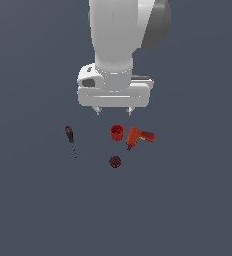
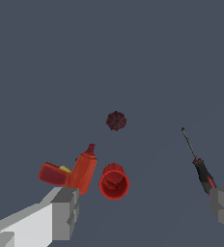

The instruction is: Pick up a designated object from a clutter of objects.

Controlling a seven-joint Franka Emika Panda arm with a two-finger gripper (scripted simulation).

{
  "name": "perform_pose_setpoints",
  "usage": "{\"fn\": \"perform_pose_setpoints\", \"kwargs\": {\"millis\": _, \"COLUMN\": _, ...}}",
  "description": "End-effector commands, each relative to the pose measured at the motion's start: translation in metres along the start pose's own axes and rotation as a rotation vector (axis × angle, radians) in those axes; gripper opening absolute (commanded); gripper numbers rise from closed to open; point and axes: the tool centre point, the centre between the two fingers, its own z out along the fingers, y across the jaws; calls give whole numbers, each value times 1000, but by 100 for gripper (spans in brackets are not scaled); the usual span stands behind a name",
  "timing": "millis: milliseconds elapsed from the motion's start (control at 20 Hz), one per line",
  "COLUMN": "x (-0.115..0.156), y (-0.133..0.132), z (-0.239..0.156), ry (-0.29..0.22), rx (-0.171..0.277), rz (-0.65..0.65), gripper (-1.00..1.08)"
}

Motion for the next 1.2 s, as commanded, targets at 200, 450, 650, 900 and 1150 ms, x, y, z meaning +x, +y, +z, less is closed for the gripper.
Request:
{"fn": "perform_pose_setpoints", "kwargs": {"millis": 200, "x": -2, "y": -3, "z": 3, "ry": -9, "rx": 5, "rz": 0, "gripper": 100}}
{"fn": "perform_pose_setpoints", "kwargs": {"millis": 450, "x": -5, "y": -8, "z": 6, "ry": -30, "rx": 16, "rz": 3, "gripper": 100}}
{"fn": "perform_pose_setpoints", "kwargs": {"millis": 650, "x": -5, "y": -8, "z": 7, "ry": -30, "rx": 15, "rz": 3, "gripper": 100}}
{"fn": "perform_pose_setpoints", "kwargs": {"millis": 900, "x": -7, "y": -9, "z": 17, "ry": -28, "rx": 15, "rz": -27, "gripper": 100}}
{"fn": "perform_pose_setpoints", "kwargs": {"millis": 1150, "x": -11, "y": -9, "z": 38, "ry": -23, "rx": 15, "rz": -87, "gripper": 100}}
